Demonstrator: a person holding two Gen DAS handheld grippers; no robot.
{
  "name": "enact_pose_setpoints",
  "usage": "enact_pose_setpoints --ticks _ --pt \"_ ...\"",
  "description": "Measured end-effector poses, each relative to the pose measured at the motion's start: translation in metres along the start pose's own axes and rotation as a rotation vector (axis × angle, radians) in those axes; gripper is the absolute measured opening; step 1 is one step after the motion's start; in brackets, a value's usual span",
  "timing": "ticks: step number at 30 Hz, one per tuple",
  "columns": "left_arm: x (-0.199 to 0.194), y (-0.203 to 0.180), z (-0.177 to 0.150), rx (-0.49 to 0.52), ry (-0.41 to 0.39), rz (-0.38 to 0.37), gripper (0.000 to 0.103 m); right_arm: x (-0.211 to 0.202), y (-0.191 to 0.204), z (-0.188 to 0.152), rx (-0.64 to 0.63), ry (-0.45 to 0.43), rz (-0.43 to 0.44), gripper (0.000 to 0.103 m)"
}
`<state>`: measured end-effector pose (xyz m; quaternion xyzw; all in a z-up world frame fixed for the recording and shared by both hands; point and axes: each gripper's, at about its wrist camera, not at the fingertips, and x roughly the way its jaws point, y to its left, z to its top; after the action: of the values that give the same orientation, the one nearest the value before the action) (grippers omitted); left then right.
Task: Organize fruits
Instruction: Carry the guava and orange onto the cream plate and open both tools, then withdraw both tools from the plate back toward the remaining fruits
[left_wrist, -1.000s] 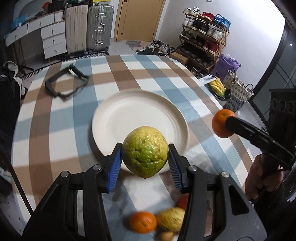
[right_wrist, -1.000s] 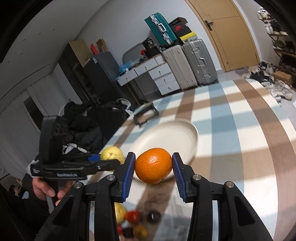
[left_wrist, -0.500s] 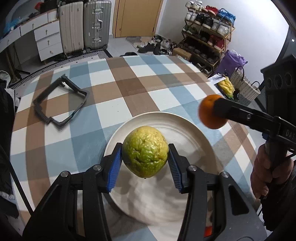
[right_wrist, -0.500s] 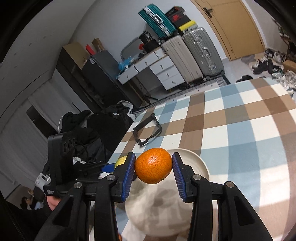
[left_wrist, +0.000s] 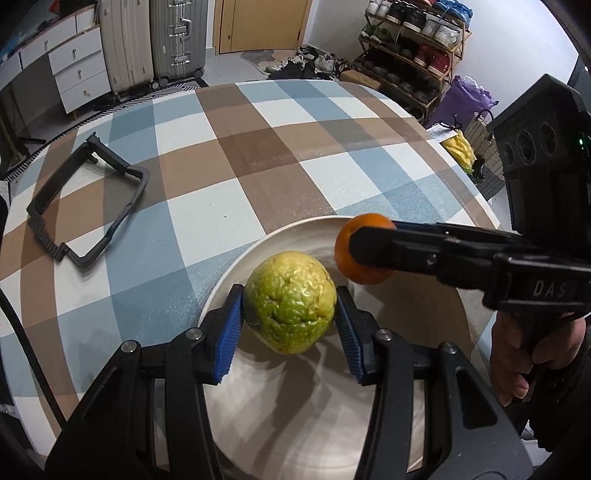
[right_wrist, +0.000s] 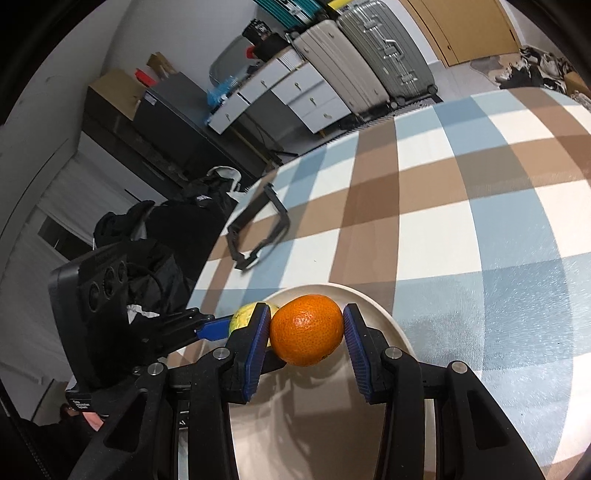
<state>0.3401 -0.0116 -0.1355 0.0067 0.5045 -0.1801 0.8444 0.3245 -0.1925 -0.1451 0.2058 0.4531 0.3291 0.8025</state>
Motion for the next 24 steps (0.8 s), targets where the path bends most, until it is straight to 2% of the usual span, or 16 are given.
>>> enact_pose_setpoints --ticks 9,13,15,17,20,22,24 --pt "0.003 0.004 0.002 -0.026 0.015 0.007 0.046 0.012 -0.007 0.000 0.024 0.023 -0.022 0.043" --pt "-0.010 0.002 0.003 -0.027 -0.005 0.037 0.049 0.004 -0.004 -0.002 0.031 0.011 -0.004 0.050" --pt "-0.018 0.001 0.002 -0.030 -0.015 0.051 0.052 -0.006 0.002 -0.002 0.015 -0.011 0.022 0.061" --pt "-0.029 -0.004 0.000 -0.026 -0.026 0.079 0.058 -0.018 0.009 -0.003 -0.001 -0.043 0.000 0.072" --pt "-0.048 -0.010 -0.006 -0.014 -0.066 0.142 0.068 -0.038 0.019 -0.005 -0.019 -0.093 -0.001 0.075" --pt "-0.065 -0.014 -0.013 -0.021 -0.102 0.187 0.074 -0.052 0.026 -0.009 -0.031 -0.124 -0.003 0.088" --pt "-0.081 -0.018 -0.021 -0.030 -0.129 0.209 0.075 -0.072 0.036 -0.016 -0.053 -0.173 -0.027 0.100"
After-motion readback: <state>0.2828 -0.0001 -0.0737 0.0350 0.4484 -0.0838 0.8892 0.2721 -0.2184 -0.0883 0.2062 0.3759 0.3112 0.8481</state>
